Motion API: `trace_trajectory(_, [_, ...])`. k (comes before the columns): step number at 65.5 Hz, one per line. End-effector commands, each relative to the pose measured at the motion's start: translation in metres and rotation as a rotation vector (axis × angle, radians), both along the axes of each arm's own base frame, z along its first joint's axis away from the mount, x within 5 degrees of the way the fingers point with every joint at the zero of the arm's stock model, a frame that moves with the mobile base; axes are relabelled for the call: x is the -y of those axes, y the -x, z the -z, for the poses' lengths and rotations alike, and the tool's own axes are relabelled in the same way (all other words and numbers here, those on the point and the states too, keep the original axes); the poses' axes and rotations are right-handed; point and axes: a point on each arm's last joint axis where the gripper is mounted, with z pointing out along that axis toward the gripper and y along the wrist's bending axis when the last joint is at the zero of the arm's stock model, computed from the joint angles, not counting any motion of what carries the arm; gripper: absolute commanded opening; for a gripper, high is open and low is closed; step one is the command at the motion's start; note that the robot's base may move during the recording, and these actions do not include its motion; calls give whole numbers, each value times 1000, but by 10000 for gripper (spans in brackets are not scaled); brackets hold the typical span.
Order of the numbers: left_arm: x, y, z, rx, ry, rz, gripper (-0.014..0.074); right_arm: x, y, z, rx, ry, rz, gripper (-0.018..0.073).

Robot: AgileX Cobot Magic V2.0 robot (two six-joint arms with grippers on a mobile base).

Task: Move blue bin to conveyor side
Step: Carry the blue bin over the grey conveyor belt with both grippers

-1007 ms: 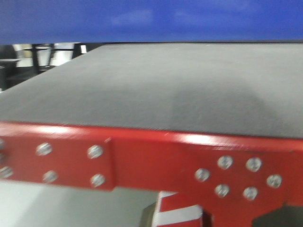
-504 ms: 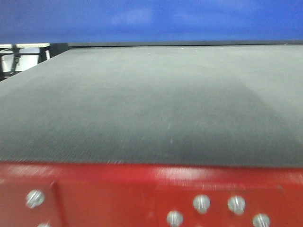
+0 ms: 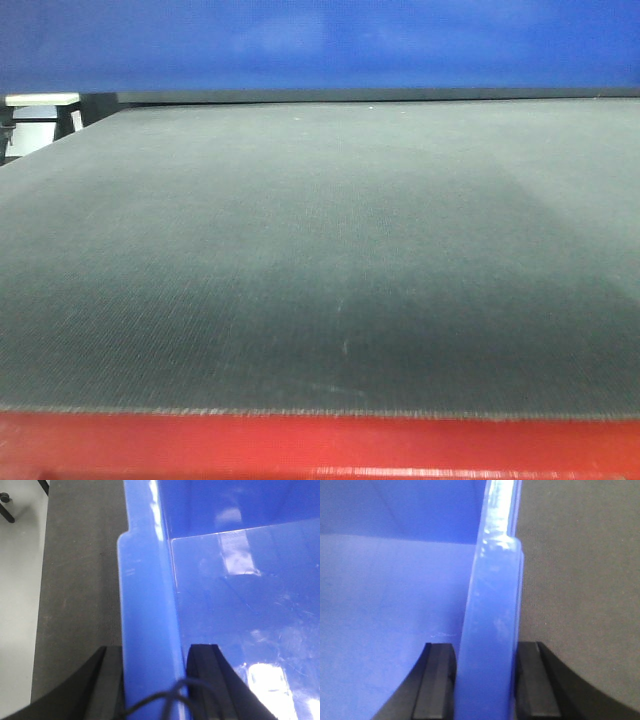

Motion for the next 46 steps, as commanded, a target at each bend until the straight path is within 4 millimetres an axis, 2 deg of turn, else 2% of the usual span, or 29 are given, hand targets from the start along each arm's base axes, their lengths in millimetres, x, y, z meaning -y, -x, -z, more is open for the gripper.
trace_trajectory(1, [2, 2, -15, 123, 3, 33, -20, -4, 2, -12, 108, -55, -46, -79])
trace_trajectory(46, [2, 0, -17, 153, 7, 40, -20, -4, 2, -12, 108, -55, -46, -79])
